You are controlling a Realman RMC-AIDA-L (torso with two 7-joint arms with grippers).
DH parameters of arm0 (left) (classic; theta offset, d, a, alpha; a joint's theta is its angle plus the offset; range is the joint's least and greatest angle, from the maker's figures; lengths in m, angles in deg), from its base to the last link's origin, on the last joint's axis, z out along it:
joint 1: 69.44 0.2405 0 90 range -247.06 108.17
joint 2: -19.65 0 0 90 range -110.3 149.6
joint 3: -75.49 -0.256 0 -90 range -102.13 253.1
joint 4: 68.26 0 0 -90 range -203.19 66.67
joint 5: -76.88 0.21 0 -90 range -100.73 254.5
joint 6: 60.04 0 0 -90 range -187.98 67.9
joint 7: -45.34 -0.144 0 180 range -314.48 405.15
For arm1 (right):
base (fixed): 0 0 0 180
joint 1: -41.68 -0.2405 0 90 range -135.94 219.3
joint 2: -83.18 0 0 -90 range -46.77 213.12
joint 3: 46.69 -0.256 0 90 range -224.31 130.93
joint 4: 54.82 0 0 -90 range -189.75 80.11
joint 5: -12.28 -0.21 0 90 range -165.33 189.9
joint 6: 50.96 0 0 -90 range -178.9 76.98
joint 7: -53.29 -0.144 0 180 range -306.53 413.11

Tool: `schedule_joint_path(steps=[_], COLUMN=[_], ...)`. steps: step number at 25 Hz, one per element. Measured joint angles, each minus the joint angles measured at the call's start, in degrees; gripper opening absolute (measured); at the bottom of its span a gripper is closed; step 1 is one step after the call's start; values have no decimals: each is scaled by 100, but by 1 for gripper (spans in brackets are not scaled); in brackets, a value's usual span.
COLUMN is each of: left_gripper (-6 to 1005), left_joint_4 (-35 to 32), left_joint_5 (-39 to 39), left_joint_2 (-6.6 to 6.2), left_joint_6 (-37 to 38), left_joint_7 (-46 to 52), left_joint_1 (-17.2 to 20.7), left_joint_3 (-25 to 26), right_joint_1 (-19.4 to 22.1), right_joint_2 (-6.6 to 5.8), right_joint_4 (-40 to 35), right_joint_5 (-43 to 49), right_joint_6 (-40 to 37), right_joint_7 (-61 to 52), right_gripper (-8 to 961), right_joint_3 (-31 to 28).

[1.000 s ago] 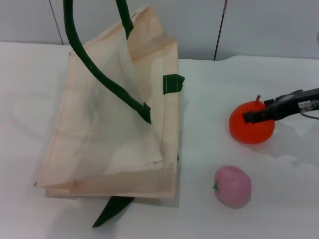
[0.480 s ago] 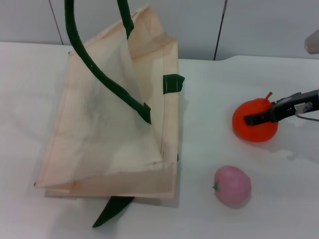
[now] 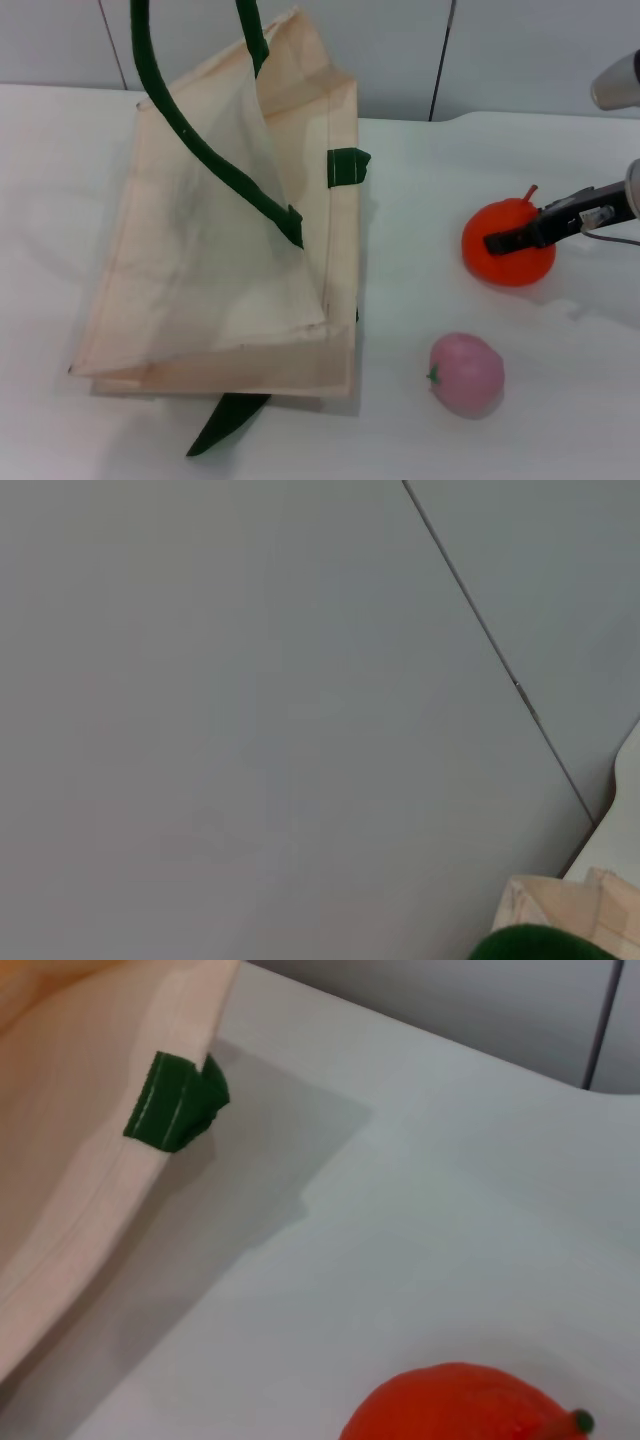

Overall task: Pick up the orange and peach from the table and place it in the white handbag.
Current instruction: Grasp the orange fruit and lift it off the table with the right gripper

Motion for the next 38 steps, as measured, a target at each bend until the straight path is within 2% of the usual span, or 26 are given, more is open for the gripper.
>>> schedule_joint_path(steps=[9,14,17,27,38], left_gripper=[133,133,133,133,133], left_joint_4=[0,0,0,0,0], left_joint_5=[0,0,0,11,59], left_joint_2=[0,0,0,0,0], left_joint_6=[-9,2,12,16,14], left_joint_7=[-6,-13,-14,-18,-18], left_joint_1=[6,31,37,54,71], left_joint_3=[0,0,0,0,0], right_joint_1=[-11,-7,1,32,221], right_joint_2=[15,20,21,25,71], right_joint_4=[-45,-68,-91,-242,-939], right_joint_5=[16,35,38,-3,-543], right_joint_6=[120,119,114,144,448], right_joint_7=[31,31,18,-10,-13], right_gripper=[809,583,517,432,374], right_joint_3=[39,59,60,25,64])
